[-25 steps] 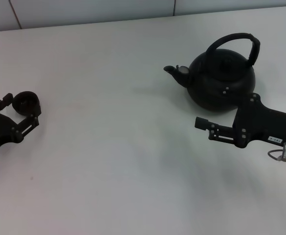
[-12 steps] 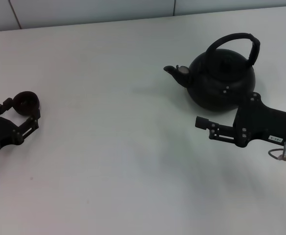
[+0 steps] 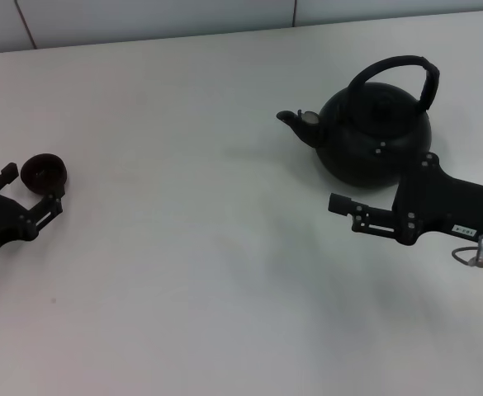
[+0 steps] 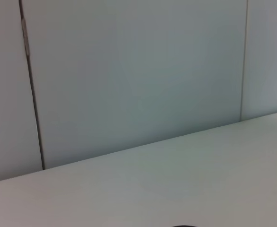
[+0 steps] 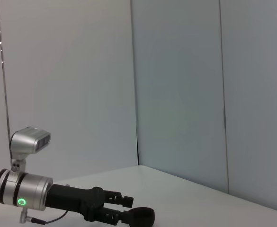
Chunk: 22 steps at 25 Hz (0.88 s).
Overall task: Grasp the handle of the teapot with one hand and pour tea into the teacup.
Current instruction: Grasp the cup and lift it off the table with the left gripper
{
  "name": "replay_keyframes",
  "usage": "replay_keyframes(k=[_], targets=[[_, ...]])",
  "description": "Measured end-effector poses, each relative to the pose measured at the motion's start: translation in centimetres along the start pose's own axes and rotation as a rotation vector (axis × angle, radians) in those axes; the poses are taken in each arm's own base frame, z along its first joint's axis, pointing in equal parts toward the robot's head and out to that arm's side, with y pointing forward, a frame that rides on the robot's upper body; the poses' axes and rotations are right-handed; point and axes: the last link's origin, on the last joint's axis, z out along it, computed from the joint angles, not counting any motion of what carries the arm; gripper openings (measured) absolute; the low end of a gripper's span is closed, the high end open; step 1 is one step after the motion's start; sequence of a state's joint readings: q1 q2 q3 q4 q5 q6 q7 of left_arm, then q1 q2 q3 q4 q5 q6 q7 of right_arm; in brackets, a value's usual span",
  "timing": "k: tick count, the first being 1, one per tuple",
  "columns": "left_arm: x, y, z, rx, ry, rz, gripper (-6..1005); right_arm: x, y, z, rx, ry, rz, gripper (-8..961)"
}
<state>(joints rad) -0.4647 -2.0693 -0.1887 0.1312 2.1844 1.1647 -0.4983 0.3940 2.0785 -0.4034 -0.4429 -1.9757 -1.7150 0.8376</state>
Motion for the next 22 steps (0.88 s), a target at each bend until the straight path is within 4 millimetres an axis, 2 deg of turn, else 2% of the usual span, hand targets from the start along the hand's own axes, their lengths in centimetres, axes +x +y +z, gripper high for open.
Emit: replay_keyframes(k=[12,22], targets=[[0.35,0.23,0.88,-0.008,-0.003,0.013,769,-0.18,-0.08,-0.12,0.001,-0.006,-0.006,750],[0.19,0.06,0.79,0.004,-0.011,0.019,768,-0.23,-0.08,-0.16,0.000,-0.007,-0.008,750]])
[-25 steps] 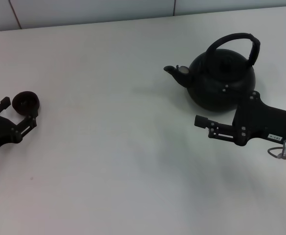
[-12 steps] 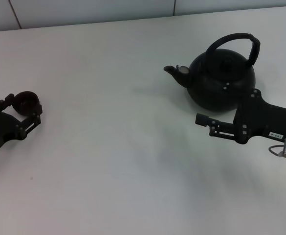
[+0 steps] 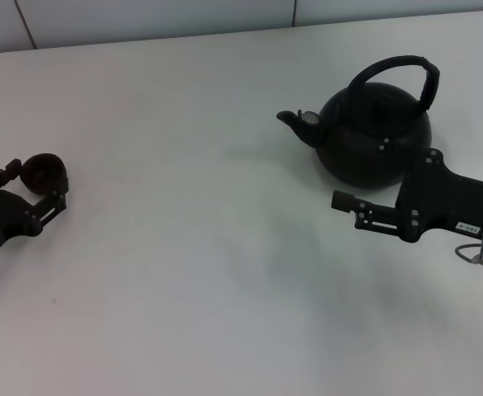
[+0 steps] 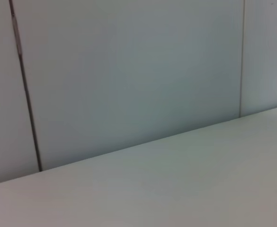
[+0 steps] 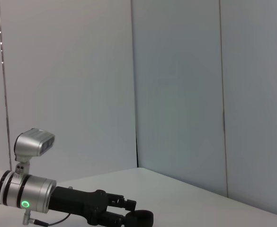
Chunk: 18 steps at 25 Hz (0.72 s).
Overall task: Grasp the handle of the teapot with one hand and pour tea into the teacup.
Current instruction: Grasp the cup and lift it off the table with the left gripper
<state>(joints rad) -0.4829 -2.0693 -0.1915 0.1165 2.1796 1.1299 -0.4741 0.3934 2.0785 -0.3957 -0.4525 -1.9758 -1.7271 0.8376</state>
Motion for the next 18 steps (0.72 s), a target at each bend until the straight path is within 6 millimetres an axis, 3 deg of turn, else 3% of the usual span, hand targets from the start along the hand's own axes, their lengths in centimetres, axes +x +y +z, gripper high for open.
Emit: replay_keyframes(k=[18], targets=[[-0.11,-0.27,0.08,0.018,-0.011,-0.005,769,-0.01,0.03,0.08,-0.001,-0.001,0.000,750]])
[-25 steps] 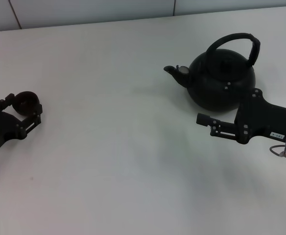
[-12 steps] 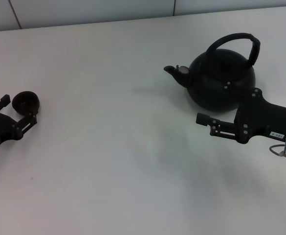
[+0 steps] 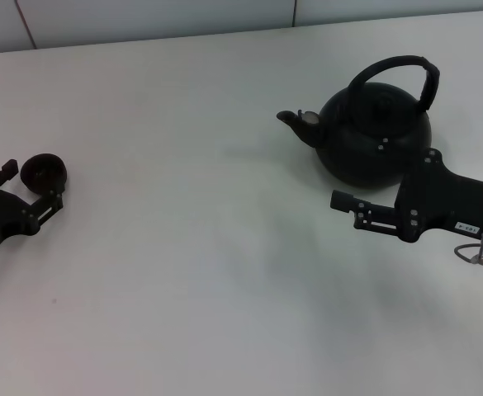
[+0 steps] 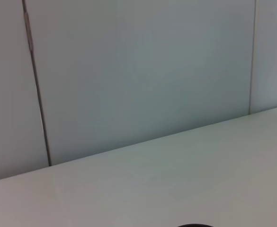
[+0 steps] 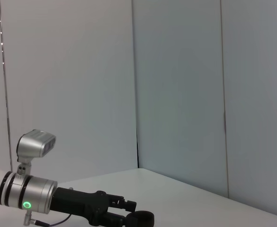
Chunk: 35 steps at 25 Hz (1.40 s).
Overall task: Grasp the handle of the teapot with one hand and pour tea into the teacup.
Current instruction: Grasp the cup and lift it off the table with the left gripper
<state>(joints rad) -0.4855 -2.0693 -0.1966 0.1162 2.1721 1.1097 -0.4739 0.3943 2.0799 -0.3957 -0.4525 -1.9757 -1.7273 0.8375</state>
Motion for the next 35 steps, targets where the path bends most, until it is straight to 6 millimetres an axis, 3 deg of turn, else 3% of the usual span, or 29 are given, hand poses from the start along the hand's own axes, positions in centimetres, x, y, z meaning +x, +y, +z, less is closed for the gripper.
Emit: replay_keyframes(k=[22,27,35], targets=[[-0.03,0.55,0.45,-0.019,-0.011,0.037,724,-0.09,-0.10,0.05,0.001,-0.001,-0.004,748],[0.05,0.61,0.54,-0.021,-0.007,0.035,632,-0.13,-0.16,0.03,0.002,0.000,-0.007,746],[0.35,0.65,0.67,-0.027,0.007,0.031,633,-0.16,-0.19,0.02,0.003,-0.001,-0.008,743]])
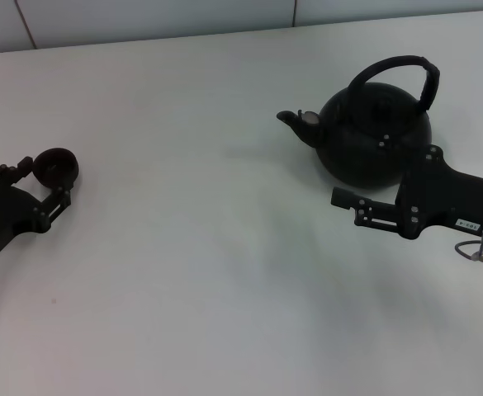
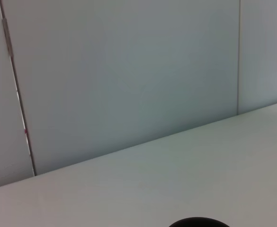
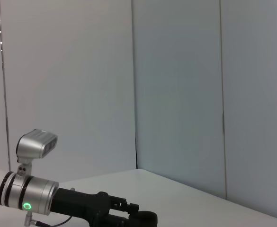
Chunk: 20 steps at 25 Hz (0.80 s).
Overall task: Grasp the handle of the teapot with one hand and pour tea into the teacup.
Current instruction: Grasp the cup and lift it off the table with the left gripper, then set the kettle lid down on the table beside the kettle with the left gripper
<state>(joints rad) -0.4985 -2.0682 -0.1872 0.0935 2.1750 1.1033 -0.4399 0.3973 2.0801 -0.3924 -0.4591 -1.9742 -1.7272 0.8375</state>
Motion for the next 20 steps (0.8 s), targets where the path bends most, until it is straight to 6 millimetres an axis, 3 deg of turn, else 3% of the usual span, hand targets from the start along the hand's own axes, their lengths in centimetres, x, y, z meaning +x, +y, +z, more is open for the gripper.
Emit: replay_keyframes(k=[9,20], targets=[[0.8,0.6,0.1,-0.035,0.056,-0.005,634,0.0,0.0,-0.1,0.009,-0.006,0.002,739],[1.8,2.8,0.8,-0.144,0.108,-0.009,633,0.2,0.1,-0.4,0.019,-0.007,0.010,734]])
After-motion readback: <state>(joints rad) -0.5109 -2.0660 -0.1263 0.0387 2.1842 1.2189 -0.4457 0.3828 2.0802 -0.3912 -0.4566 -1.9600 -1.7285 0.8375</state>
